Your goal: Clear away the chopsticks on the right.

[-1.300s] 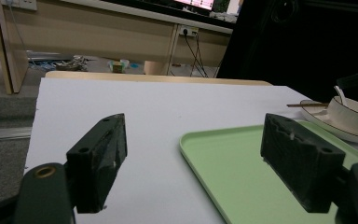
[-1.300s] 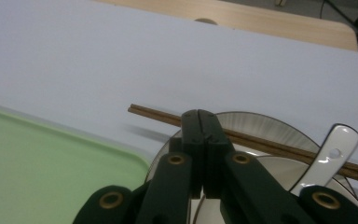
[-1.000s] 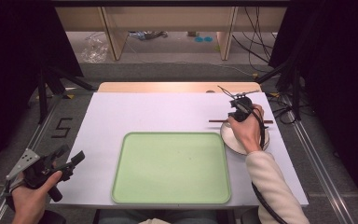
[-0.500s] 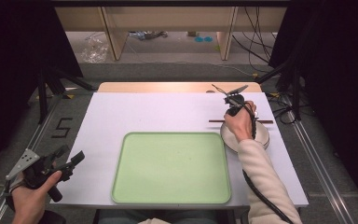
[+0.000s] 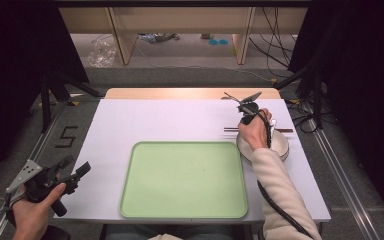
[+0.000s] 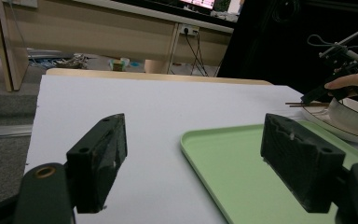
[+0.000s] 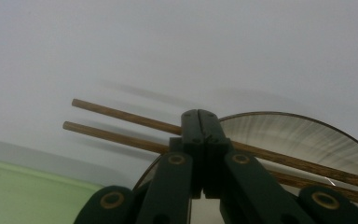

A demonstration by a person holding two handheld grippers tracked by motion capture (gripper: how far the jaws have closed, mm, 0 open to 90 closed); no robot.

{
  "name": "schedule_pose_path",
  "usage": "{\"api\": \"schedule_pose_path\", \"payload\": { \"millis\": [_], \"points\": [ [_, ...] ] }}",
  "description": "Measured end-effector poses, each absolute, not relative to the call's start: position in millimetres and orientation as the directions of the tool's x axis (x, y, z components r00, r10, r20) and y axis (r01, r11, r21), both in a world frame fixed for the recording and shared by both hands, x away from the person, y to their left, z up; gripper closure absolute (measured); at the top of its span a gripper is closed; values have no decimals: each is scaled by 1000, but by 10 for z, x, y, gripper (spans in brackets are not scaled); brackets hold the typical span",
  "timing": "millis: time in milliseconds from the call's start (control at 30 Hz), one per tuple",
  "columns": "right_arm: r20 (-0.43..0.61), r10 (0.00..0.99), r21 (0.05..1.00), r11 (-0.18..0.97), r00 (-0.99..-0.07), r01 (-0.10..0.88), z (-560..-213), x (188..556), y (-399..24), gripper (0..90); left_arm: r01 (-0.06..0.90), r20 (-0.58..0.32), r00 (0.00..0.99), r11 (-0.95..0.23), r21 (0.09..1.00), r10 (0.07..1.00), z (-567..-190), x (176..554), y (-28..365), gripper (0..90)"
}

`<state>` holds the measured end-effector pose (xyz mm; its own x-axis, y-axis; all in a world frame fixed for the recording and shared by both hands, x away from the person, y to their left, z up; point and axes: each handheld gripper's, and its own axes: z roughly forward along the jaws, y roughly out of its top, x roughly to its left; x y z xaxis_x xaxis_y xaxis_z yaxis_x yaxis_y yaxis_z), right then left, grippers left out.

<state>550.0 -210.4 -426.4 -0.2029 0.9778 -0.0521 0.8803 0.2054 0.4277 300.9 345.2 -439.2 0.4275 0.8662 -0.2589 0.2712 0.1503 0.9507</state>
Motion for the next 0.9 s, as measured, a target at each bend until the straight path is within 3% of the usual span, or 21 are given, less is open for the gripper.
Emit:
{"api": "schedule_pose_path", "payload": {
  "millis": [333, 433, 500, 533, 567, 633, 667, 700, 900],
  "points": [
    [-72, 973, 436, 230, -221, 870, -4287, 5521, -2103, 900, 272, -257, 428, 148, 951, 867, -4391, 3008, 3455, 225],
    [-102, 959, 463, 280, -263, 841, -4231, 5521, -2088, 889, 271, -258, 427, 149, 951, 867, -4391, 3008, 3454, 225],
    [-191, 903, 488, 427, -385, 761, -4146, 5522, -2012, 802, 270, -256, 428, 148, 951, 867, -4390, 3009, 3453, 225],
    [-191, 903, 488, 427, -385, 761, -4146, 5522, -2012, 802, 270, -256, 428, 148, 951, 867, -4390, 3009, 3452, 225],
    [-298, 808, 454, 588, -508, 669, -4108, 5533, -1957, 754, 270, -258, 428, 149, 951, 866, -4391, 3010, 3451, 225],
    [-348, 754, 426, 656, -556, 623, -4091, 5542, -1930, 728, 271, -257, 427, 148, 951, 867, -4391, 3008, 3453, 225],
    [-427, 632, 353, 775, -646, 524, -4066, 5565, -1888, 719, 270, -255, 428, 147, 952, 867, -4390, 3009, 3455, 225],
    [-462, 568, 298, 822, -681, 485, -4061, 5579, -1874, 716, 270, -255, 427, 147, 951, 868, -4389, 3008, 3455, 225],
    [-500, 303, 75, 948, -811, 308, -4108, 5612, -1778, 731, 269, -258, 428, 150, 951, 866, -4392, 3011, 3454, 226]
  ]
}}
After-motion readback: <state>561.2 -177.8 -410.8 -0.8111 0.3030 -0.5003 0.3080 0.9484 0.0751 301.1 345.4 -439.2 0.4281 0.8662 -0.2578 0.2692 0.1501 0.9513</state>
